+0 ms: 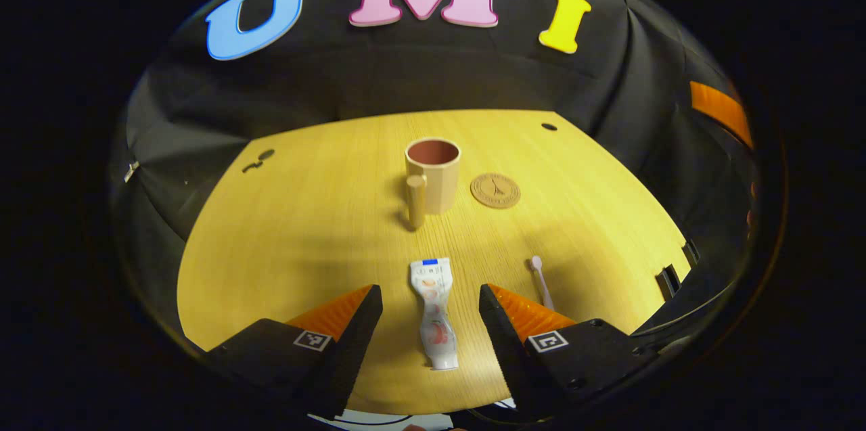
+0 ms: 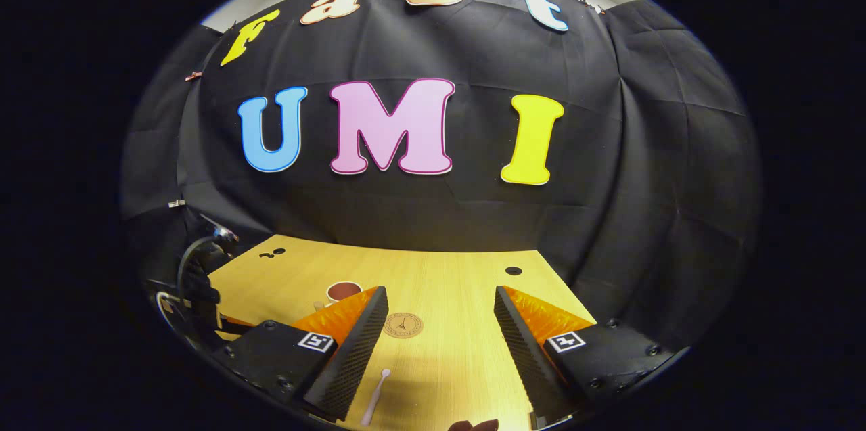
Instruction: Put the toothbrush and toothpaste on the desktop into the cup, then pick up the cup and place it on the coaster on the desktop.
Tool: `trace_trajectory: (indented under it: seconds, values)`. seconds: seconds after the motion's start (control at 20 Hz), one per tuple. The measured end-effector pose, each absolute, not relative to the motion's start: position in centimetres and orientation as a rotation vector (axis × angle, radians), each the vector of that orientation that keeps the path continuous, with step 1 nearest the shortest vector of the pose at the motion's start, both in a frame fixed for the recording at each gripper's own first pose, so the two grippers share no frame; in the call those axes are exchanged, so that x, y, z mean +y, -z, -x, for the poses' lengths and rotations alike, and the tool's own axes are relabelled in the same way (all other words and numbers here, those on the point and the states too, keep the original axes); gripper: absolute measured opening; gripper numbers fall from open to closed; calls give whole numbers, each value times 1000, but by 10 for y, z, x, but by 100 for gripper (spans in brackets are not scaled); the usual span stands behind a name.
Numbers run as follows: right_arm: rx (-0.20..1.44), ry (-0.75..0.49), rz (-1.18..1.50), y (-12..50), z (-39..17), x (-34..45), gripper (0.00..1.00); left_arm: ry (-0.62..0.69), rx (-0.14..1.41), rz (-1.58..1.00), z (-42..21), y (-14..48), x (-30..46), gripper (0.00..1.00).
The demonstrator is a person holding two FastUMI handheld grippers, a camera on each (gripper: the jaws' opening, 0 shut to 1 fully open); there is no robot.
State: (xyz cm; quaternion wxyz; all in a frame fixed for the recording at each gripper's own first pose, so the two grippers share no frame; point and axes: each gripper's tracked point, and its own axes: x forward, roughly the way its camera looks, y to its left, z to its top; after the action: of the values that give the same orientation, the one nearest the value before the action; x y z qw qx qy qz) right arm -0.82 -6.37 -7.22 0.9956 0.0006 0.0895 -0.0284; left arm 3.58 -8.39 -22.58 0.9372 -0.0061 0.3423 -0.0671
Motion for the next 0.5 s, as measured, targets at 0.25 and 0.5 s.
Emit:
trace_trajectory:
  seconds: [0.25, 0.5]
  values:
    - [201, 65, -3, 78, 3, -79, 97, 109, 870, 87, -45, 277, -93, 88]
    - [216, 75, -5, 84, -3, -91, 97, 95, 935, 85, -58, 297, -93, 85]
